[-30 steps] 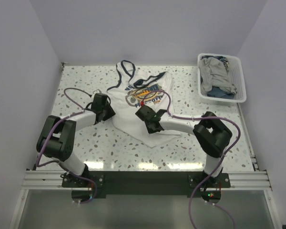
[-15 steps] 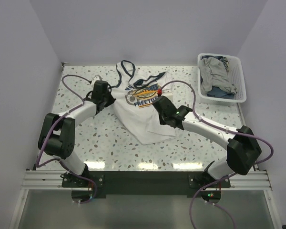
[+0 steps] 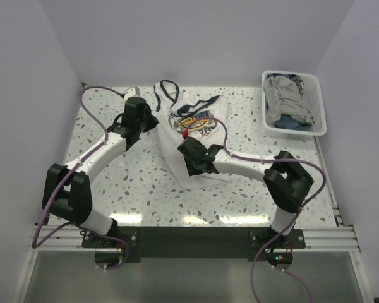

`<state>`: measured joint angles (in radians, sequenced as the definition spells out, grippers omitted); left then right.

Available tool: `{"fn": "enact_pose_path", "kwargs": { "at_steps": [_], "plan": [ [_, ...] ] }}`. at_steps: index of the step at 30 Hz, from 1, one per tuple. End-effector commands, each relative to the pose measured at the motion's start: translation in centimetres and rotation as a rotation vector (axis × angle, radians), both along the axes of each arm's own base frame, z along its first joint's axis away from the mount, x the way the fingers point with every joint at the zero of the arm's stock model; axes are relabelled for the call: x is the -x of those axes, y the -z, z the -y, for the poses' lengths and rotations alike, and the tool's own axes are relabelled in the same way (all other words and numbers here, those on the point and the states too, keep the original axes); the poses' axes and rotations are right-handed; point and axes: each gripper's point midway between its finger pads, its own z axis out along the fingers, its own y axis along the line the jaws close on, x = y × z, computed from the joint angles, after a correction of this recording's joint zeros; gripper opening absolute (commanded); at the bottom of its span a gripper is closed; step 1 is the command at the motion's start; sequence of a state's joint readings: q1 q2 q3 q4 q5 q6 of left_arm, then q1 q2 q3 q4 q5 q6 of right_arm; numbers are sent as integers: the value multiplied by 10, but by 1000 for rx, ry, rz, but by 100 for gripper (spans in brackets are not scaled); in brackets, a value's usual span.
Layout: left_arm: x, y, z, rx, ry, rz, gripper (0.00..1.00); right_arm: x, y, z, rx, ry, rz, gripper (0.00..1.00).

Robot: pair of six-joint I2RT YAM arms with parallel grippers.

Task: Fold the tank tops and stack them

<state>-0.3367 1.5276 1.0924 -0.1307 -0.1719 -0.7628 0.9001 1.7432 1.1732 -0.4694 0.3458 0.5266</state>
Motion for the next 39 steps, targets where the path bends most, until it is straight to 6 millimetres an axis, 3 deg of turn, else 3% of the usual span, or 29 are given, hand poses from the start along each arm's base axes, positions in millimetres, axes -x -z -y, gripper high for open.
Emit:
{"fn": "enact_pose_path", "kwargs": {
  "at_steps": [1,14,19,23,24,33,39],
  "plan": [
    [-2,-35,2,-4,7,73,0,-15,-11,-29,-66,24,41,46],
    [-1,-57,5,13,23,114,0,-20,26,-25,50,54,28,45],
    [1,-66,3,13,20,129,0,-18,27,-11,99,80,40,19],
    [3,-76,-1,4,10,146,0,-15,9,6,105,113,80,8],
    [5,-76,-2,-2,8,141,0,-16,-6,10,87,128,110,6],
    [22,-120,-12,0,-1,212,0,8,-61,70,30,201,205,13],
    [35,-146,-17,7,3,257,0,19,-57,109,50,255,194,14]
  ]
}}
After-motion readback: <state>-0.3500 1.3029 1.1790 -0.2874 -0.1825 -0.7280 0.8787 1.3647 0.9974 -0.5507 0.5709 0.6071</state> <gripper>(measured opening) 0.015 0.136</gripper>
